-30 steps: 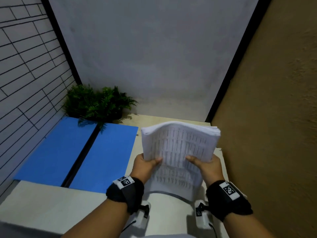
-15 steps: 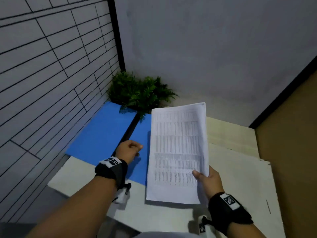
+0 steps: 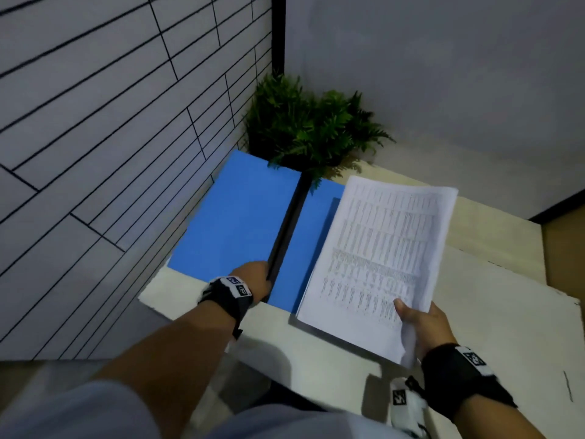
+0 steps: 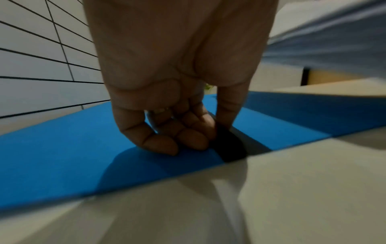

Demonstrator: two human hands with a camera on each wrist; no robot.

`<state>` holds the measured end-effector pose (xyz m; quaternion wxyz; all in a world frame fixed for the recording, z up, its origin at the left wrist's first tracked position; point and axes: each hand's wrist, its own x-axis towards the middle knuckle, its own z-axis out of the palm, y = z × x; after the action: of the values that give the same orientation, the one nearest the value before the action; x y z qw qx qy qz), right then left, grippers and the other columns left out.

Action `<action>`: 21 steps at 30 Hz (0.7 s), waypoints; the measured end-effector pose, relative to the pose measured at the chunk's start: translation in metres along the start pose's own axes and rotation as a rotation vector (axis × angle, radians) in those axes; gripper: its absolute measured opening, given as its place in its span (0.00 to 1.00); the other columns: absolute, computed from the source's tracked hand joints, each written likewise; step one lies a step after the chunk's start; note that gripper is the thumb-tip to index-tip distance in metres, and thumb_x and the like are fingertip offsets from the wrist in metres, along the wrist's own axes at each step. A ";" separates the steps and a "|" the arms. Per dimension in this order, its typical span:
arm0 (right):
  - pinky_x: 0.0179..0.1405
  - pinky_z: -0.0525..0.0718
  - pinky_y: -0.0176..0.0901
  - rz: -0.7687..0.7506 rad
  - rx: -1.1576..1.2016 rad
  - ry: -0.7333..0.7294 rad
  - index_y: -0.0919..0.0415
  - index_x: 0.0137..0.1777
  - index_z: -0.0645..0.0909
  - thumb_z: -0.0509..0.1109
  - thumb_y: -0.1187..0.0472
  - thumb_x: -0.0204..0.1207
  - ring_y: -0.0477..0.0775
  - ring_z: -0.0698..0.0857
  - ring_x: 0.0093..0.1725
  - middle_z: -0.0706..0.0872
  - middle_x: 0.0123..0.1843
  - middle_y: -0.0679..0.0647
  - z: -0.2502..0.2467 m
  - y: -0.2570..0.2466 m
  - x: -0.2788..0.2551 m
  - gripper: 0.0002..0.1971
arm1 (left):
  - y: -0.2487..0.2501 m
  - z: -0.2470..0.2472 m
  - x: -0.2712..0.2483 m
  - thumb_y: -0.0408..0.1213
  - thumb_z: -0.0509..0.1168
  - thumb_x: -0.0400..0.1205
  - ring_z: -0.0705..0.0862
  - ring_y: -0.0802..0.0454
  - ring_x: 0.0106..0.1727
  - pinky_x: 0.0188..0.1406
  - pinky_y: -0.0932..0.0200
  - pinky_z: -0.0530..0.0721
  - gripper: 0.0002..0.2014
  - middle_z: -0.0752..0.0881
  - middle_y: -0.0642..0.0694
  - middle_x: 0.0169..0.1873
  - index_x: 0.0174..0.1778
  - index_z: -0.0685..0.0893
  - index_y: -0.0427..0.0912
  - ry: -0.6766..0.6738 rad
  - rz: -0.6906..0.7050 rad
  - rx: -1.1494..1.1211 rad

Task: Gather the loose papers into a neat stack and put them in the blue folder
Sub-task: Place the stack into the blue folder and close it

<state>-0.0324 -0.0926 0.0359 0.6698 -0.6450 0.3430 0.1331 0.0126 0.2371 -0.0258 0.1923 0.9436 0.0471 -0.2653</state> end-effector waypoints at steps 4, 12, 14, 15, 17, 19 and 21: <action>0.65 0.80 0.64 0.023 -0.007 -0.037 0.66 0.68 0.79 0.69 0.71 0.78 0.67 0.87 0.58 0.87 0.60 0.65 0.005 0.006 0.003 0.18 | 0.011 0.019 -0.033 0.43 0.68 0.78 0.78 0.46 0.38 0.31 0.58 0.72 0.14 0.75 0.49 0.30 0.31 0.72 0.44 -0.207 0.030 0.054; 0.58 0.85 0.57 0.110 -0.138 -0.129 0.68 0.67 0.78 0.74 0.67 0.75 0.64 0.88 0.55 0.87 0.60 0.64 0.034 0.016 0.027 0.21 | -0.019 0.014 -0.057 0.53 0.70 0.77 0.83 0.49 0.37 0.41 0.54 0.82 0.20 0.85 0.45 0.30 0.24 0.78 0.46 -0.213 -0.096 -0.206; 0.63 0.82 0.63 0.125 -0.271 -0.122 0.67 0.71 0.75 0.83 0.57 0.64 0.67 0.86 0.58 0.85 0.64 0.64 0.039 0.025 0.040 0.35 | -0.041 0.007 -0.058 0.52 0.72 0.77 0.85 0.43 0.46 0.47 0.52 0.82 0.15 0.84 0.47 0.36 0.32 0.79 0.47 0.085 -0.222 -0.307; 0.64 0.82 0.63 0.128 -0.348 -0.128 0.67 0.73 0.73 0.86 0.53 0.57 0.68 0.85 0.60 0.84 0.66 0.64 0.041 0.028 0.045 0.44 | -0.052 0.002 -0.060 0.50 0.72 0.76 0.85 0.39 0.53 0.52 0.49 0.82 0.11 0.84 0.45 0.43 0.38 0.81 0.48 0.228 -0.304 -0.325; 0.67 0.80 0.57 0.152 -0.449 -0.108 0.68 0.77 0.68 0.84 0.55 0.62 0.68 0.82 0.66 0.79 0.72 0.65 0.046 0.026 0.042 0.46 | -0.077 -0.002 -0.064 0.49 0.72 0.75 0.78 0.32 0.66 0.62 0.42 0.79 0.18 0.80 0.39 0.60 0.58 0.82 0.47 0.360 -0.478 -0.276; 0.69 0.76 0.52 0.154 -0.508 -0.069 0.71 0.79 0.63 0.79 0.62 0.71 0.68 0.77 0.72 0.74 0.76 0.65 0.046 0.026 0.045 0.41 | -0.097 -0.003 -0.067 0.49 0.71 0.76 0.75 0.29 0.69 0.68 0.39 0.75 0.30 0.76 0.34 0.69 0.72 0.75 0.43 0.346 -0.596 -0.261; 0.73 0.74 0.56 0.177 -0.587 -0.073 0.70 0.81 0.59 0.80 0.59 0.70 0.68 0.73 0.75 0.69 0.80 0.64 0.045 0.026 0.047 0.45 | -0.109 -0.005 -0.070 0.48 0.71 0.76 0.79 0.29 0.67 0.65 0.40 0.78 0.32 0.79 0.32 0.68 0.74 0.74 0.37 0.343 -0.593 -0.352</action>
<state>-0.0012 -0.0586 -0.0173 0.4525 -0.7733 0.3206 0.3073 -0.0660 0.3404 -0.0220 0.2556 0.8722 0.3943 -0.1358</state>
